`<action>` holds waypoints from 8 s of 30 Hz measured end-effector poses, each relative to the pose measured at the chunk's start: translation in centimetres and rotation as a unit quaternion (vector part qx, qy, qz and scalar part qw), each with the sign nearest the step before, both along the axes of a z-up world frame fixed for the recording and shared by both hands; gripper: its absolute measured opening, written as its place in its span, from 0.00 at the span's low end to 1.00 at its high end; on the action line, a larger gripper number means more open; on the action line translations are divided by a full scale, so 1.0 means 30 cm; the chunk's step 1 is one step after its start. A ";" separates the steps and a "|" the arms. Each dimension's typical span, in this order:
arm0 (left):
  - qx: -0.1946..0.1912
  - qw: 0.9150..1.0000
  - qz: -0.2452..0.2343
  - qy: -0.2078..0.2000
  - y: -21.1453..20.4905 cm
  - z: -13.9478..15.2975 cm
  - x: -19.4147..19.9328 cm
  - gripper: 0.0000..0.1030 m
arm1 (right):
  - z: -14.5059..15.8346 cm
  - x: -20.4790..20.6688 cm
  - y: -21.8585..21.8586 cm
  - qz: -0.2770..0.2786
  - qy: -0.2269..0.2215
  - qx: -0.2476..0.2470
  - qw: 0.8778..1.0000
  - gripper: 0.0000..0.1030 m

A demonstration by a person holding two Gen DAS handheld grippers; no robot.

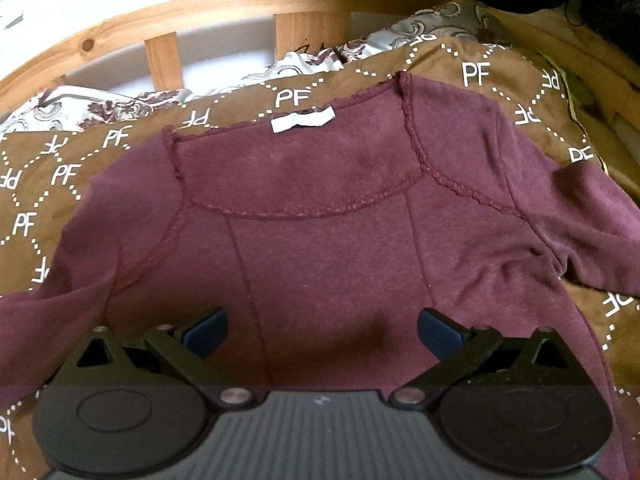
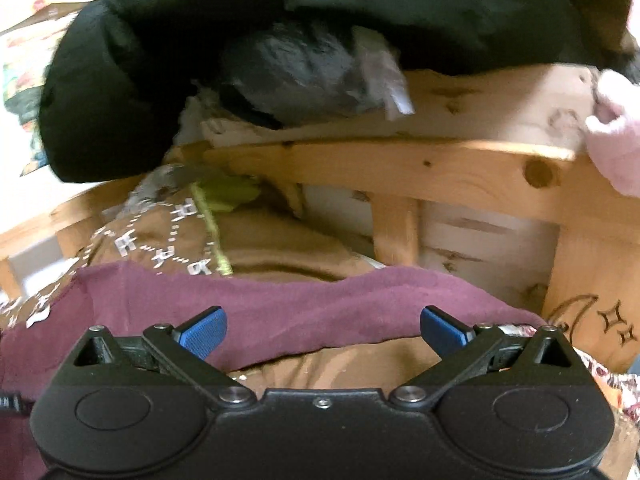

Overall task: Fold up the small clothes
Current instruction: 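Reach the right gripper to the sleeve cuff nearest it and close, then carry the held sleeve across the shirt body with the right gripper, then open, then grasp the other sleeve cuff with the left gripper and lift it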

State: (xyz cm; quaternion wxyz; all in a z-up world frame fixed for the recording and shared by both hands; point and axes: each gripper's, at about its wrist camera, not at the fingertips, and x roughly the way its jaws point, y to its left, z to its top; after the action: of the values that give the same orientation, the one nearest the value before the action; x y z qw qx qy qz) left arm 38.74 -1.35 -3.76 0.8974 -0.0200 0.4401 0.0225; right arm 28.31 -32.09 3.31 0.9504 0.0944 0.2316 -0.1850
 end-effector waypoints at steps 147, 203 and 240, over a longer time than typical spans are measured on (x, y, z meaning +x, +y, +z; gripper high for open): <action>-0.059 0.982 0.177 -0.023 0.470 -0.100 -0.406 1.00 | -0.137 -0.120 0.679 0.445 0.115 -0.089 0.884 0.99; 0.056 0.850 0.500 -0.159 0.908 0.075 -0.850 1.00 | -0.080 0.131 0.568 0.366 0.008 -0.085 0.927 0.99; 0.159 0.822 0.365 -0.408 0.673 0.369 -0.859 0.05 | -0.233 -0.088 0.328 0.351 0.043 -0.054 0.934 0.99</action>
State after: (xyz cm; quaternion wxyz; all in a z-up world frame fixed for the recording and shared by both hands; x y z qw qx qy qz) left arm 12.96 18.84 7.32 0.9117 -0.0436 -0.0153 0.4083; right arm 25.66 -22.26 -3.70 0.9474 -0.0526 0.2807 0.1445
